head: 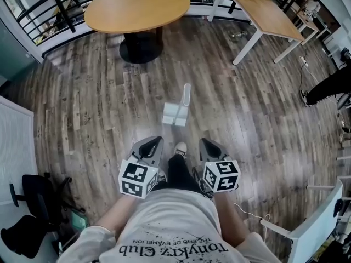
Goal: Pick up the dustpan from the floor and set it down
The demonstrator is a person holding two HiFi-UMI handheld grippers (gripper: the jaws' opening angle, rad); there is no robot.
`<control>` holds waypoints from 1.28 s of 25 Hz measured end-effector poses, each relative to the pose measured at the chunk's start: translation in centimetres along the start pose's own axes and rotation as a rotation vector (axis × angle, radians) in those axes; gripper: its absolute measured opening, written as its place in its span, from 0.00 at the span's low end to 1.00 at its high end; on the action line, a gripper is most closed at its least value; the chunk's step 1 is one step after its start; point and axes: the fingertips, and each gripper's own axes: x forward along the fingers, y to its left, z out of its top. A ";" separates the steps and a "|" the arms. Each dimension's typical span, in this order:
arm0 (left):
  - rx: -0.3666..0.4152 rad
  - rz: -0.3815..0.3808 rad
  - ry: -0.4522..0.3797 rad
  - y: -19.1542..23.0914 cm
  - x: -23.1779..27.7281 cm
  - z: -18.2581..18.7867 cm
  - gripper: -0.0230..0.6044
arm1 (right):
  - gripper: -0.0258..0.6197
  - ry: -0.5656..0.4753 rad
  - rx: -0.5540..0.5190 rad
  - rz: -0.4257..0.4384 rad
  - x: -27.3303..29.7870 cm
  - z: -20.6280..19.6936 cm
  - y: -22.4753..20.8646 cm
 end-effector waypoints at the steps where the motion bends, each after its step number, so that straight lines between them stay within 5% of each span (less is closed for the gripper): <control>1: -0.002 0.004 0.001 0.4 0.4 0.2 0.07 | 0.08 0.003 0.002 0.003 0.6 0.1 -0.1; 23: 0.000 0.118 0.017 4.9 14.0 8.0 0.07 | 0.08 0.024 -0.020 0.143 12.7 7.9 -9.1; 32: 0.017 0.067 0.066 7.5 16.8 8.2 0.07 | 0.08 0.075 0.013 0.096 16.4 7.9 -9.2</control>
